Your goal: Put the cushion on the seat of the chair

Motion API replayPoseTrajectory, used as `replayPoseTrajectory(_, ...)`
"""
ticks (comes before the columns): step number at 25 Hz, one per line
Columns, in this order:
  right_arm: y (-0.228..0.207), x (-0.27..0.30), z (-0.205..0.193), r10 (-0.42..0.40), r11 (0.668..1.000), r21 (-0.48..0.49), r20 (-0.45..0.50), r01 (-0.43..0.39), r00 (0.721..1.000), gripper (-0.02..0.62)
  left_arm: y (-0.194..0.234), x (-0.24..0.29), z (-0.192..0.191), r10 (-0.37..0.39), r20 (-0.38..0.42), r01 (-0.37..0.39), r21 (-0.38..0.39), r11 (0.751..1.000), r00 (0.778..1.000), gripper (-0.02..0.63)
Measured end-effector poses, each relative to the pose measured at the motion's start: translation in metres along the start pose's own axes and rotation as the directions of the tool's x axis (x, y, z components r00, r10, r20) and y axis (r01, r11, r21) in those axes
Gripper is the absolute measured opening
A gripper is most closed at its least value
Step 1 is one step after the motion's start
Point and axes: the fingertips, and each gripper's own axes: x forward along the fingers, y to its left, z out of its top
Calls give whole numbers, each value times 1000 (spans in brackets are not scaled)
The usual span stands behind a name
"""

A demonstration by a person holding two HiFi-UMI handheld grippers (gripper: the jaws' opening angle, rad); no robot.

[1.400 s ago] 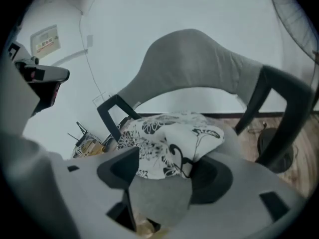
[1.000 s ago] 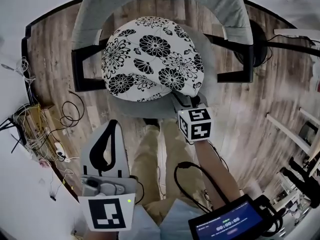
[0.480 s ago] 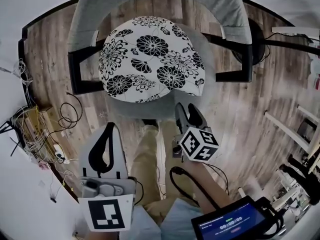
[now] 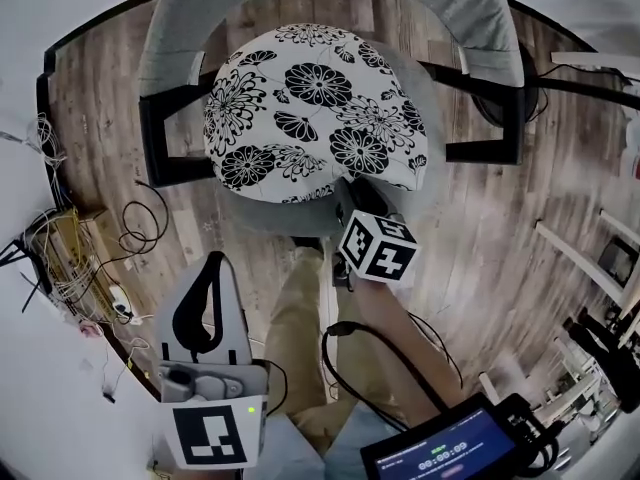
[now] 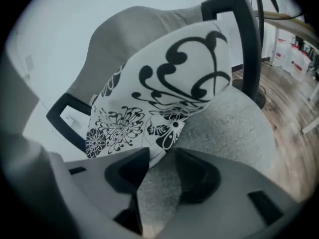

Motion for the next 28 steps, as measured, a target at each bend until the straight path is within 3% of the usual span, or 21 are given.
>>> replayPoseTrajectory(6, 4, 2, 3, -43, 997, -71, -17, 42, 999, 120, 7, -1, -3, 4, 4, -4, -8, 1000, 1000, 3)
replayPoseTrajectory(10, 5, 3, 6, -25, 997, -72, -16, 24, 1000, 25, 9, -2, -3, 1, 4, -1, -8, 1000, 1000, 3)
replayPoseTrajectory(14, 10, -22, -7, -7, 999, -48, -18, 6, 1000, 23, 8, -5, 0, -5, 11, 5, -7, 1000, 1000, 3)
replayPoseTrajectory(22, 10, -71, -75, 0, 1000, 24, -96, 2, 995, 26, -2, -7, 8, -27, 22, 27, 16, 1000, 999, 4)
replayPoseTrajectory(28, 1, -63, -82, 6, 997, 72, -93, 0, 996, 38, -14, -4, 5, -52, 11, 51, 44, 998, 999, 4)
